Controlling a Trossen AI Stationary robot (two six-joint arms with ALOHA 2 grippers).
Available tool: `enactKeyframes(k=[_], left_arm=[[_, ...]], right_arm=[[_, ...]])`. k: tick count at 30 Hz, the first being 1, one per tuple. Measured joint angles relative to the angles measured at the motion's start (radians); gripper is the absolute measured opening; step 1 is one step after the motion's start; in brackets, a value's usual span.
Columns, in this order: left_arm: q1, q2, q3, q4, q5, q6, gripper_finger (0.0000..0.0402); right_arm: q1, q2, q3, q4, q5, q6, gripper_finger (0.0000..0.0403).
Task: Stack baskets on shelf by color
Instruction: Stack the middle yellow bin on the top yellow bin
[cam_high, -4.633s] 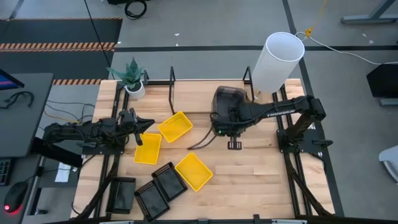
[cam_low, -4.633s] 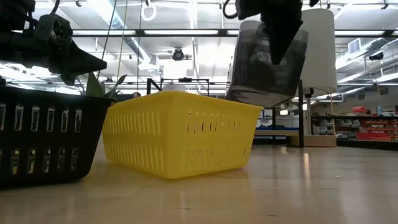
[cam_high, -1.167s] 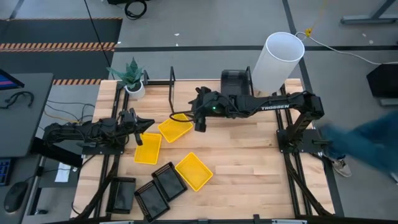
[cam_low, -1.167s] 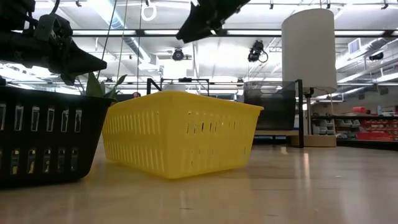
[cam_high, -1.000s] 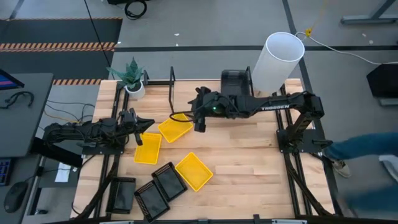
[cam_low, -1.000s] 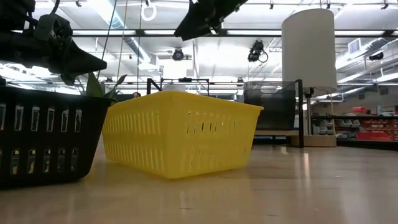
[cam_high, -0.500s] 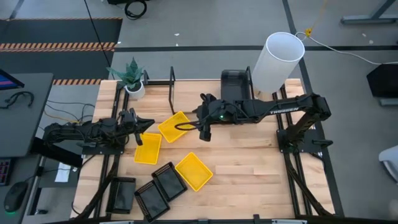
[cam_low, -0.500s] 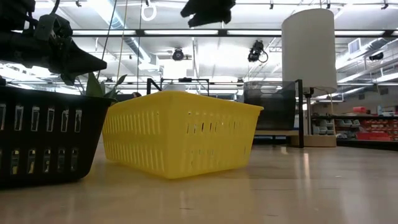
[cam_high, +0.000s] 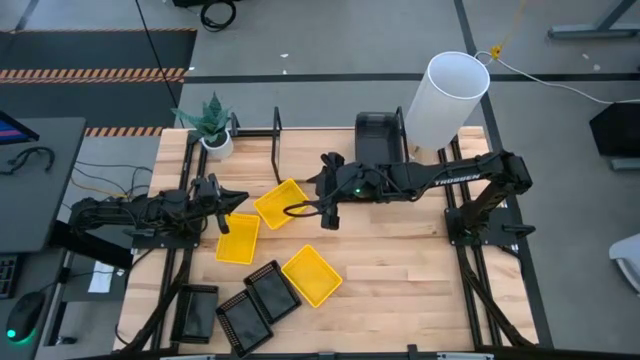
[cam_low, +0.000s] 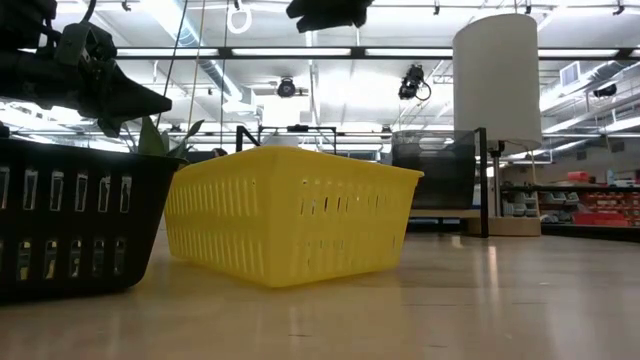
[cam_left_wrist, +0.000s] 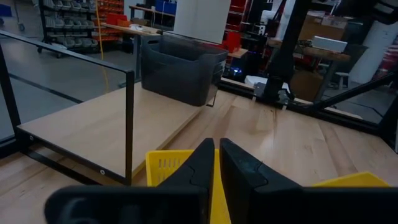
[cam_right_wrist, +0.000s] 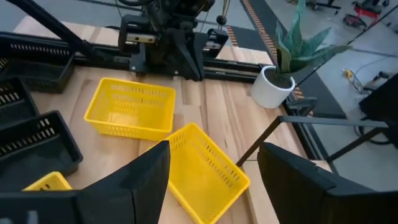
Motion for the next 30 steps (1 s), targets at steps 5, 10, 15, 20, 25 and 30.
enactKeyframes(k=[5, 10, 15, 20, 25, 30], left_arm=[[0.0, 0.0, 0.0, 0.0, 0.0, 0.0, 0.0038], [0.0, 0.0, 0.0, 0.0, 0.0, 0.0, 0.0037], [0.0, 0.0, 0.0, 0.0, 0.0, 0.0, 0.0031], [0.0, 0.0, 0.0, 0.003, 0.0, -0.02, 0.0032], [0.0, 0.0, 0.0, 0.062, 0.0, -0.086, 0.0038], [0.0, 0.0, 0.0, 0.062, 0.002, -0.152, 0.0035]], right_arm=[[-0.002, -0.018, -0.052, 0.042, 0.0, -0.034, 0.0234], [-0.032, -0.084, -0.161, 0.138, 0.0, -0.026, 0.0221], [-0.052, -0.177, -0.289, 0.249, 0.0, 0.009, 0.021], [-0.04, -0.284, -0.413, 0.267, 0.0, 0.064, 0.0206], [-0.009, -0.423, -0.563, 0.363, -0.003, 0.101, 0.0206], [0.013, -0.555, -0.729, 0.485, 0.0, 0.103, 0.0205]])
